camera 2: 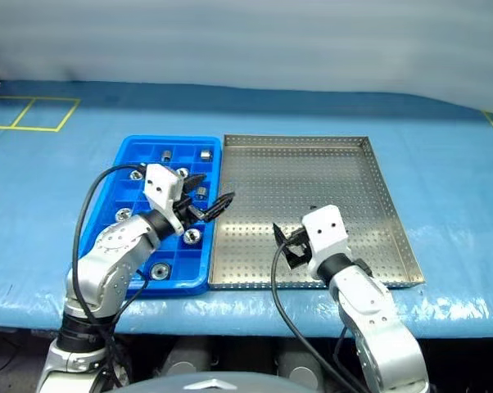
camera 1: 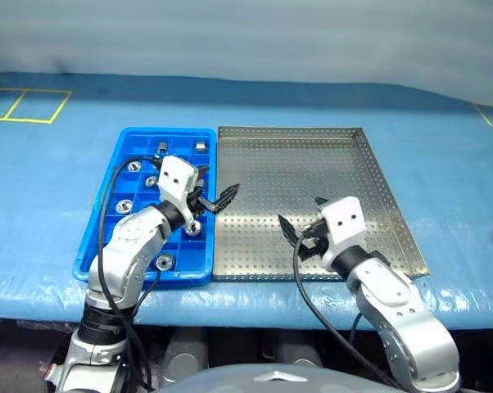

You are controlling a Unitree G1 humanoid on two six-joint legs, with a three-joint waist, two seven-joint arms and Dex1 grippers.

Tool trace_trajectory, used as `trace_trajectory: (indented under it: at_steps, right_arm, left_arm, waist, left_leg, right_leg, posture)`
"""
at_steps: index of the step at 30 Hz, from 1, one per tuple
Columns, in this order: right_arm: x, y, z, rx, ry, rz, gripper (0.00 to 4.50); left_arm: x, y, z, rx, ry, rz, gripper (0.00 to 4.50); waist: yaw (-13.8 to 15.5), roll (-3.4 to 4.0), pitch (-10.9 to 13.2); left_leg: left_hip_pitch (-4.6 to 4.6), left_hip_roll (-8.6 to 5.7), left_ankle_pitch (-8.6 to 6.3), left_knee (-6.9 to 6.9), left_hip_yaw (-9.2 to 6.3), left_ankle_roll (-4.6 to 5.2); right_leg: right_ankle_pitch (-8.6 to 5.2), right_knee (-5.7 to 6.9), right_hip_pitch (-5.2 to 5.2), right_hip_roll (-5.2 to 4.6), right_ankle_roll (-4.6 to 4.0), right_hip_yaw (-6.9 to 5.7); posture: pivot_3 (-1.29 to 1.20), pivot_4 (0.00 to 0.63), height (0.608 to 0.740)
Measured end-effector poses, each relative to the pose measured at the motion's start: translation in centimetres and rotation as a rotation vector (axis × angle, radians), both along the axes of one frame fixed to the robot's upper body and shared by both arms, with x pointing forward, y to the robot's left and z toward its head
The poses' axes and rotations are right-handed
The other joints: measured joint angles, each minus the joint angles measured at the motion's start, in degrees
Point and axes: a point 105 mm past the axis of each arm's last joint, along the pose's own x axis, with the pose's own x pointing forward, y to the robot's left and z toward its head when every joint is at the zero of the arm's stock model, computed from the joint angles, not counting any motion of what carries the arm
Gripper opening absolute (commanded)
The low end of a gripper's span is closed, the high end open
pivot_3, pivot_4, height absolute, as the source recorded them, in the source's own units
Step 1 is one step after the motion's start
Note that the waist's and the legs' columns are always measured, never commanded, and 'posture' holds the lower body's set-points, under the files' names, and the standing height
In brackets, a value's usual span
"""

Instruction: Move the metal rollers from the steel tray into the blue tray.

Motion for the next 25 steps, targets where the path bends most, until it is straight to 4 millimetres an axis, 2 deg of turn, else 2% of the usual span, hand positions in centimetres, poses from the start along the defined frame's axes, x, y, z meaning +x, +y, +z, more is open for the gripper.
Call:
trace_trajectory:
  at_steps: [9, 25]
  right_arm:
    - [-0.7, -0.5, -0.5, 0.032, 0.016, -0.076, 4.5]
    - [-0.9, 0.3, -0.6, 0.029, 0.017, -0.025, 4.5]
  left_arm:
    - [-0.5, -0.7, -0.4, 0.004, 0.008, -0.049, 4.47]
    - [-0.6, -0.3, -1.1, 0.004, 0.03, -0.017, 4.47]
  waist:
    - [-0.51, 0.0, 0.0]
    - [-0.34, 0.0, 0.0]
  left_leg:
    - [0.08, 0.0, 0.0, 0.05, 0.01, 0.0]
    - [0.08, 0.01, 0.0, 0.04, 0.0, 0.0]
  right_leg:
    - [0.01, 0.02, 0.04, -0.01, 0.02, 0.11]
    - [0.01, 0.02, 0.03, 0.0, 0.02, 0.1]
  posture:
    - [0.04, 0.15, 0.74]
    - [0.06, 0.15, 0.74]
